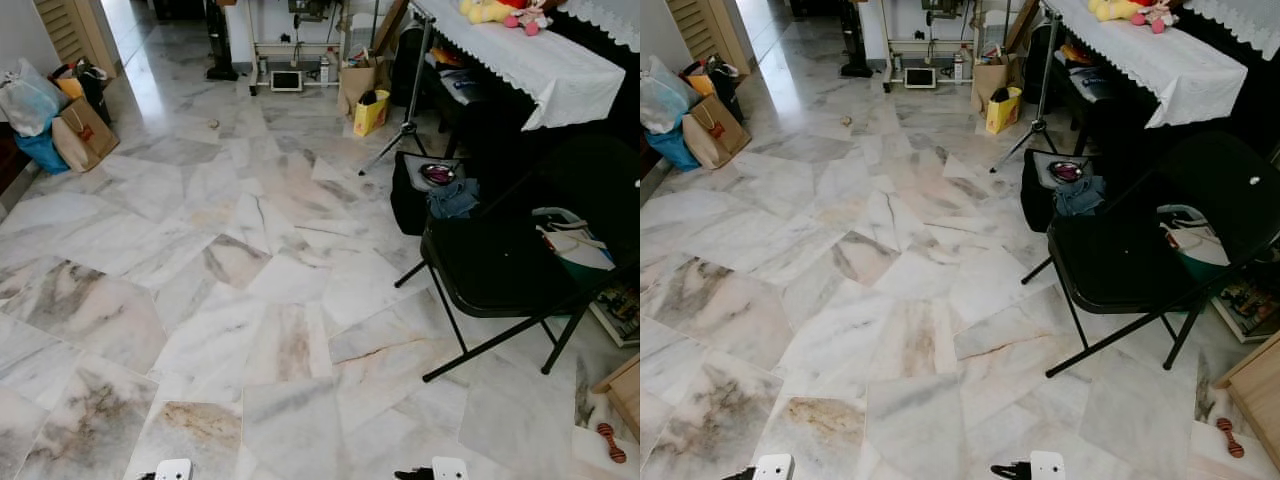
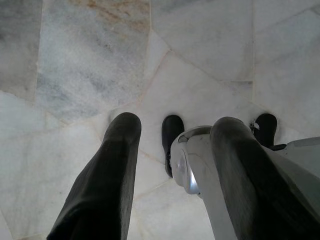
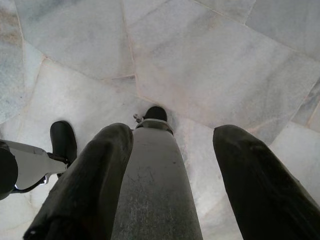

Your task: Hang keys on a hook

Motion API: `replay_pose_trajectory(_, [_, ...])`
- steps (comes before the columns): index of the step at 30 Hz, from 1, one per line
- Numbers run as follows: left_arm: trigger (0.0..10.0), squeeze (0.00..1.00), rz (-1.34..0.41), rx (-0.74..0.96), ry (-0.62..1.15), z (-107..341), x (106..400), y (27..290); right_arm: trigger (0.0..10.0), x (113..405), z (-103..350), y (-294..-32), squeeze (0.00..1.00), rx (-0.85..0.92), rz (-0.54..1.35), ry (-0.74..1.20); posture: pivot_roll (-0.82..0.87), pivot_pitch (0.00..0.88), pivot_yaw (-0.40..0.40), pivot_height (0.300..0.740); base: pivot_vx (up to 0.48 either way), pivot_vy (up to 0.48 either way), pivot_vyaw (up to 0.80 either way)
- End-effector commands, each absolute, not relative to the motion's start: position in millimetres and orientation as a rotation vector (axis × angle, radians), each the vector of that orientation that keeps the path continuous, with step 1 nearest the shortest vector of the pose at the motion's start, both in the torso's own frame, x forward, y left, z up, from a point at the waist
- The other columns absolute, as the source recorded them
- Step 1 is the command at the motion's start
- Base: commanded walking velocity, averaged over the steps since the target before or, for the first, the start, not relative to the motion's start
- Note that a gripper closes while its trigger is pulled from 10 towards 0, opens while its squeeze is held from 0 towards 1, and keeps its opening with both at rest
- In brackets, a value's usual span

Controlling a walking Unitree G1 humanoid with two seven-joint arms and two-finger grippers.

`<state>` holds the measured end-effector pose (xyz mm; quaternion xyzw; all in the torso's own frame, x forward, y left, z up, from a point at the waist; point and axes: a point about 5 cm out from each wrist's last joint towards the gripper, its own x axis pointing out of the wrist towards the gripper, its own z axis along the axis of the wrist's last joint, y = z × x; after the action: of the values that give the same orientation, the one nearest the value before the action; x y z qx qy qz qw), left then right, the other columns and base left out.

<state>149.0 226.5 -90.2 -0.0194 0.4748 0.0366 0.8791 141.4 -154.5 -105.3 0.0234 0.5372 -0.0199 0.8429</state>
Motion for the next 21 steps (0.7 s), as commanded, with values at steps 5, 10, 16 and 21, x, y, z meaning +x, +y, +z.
replay_pose_trajectory(5, [10.0, 0.0, 0.213, 0.016, 1.004, -81.6, 121.5, 284.0, 10.0, 140.5, -90.6, -237.4, 0.0, 0.111, -0.072, 1.024, 0.18, 0.0, -0.083, 0.74, 0.0, 0.0, 0.0])
replay_pose_trajectory(10, [10.0, 0.0, 0.171, 0.03, 1.018, -83.7, 130.7, 271.9, 10.0, 146.4, -88.9, -236.4, 0.0, 0.112, -0.073, 1.015, 0.17, 0.0, -0.077, 0.74, 0.0, 0.0, 0.0])
replay_pose_trajectory(16, [10.0, 0.0, 0.174, 0.024, 1.006, -83.1, 142.9, 263.1, 10.0, 146.9, -88.3, -237.8, 0.0, 0.119, -0.078, 1.013, 0.16, 0.015, -0.076, 0.74, 0.0, 0.0, 0.0])
replay_pose_trajectory(21, [10.0, 0.0, 0.159, 0.034, 1.004, -83.6, 148.5, 255.4, 10.0, 148.6, -88.5, -235.7, 0.0, 0.121, -0.089, 1.013, 0.15, 0.027, -0.063, 0.74, 0.0, 0.0, 0.0])
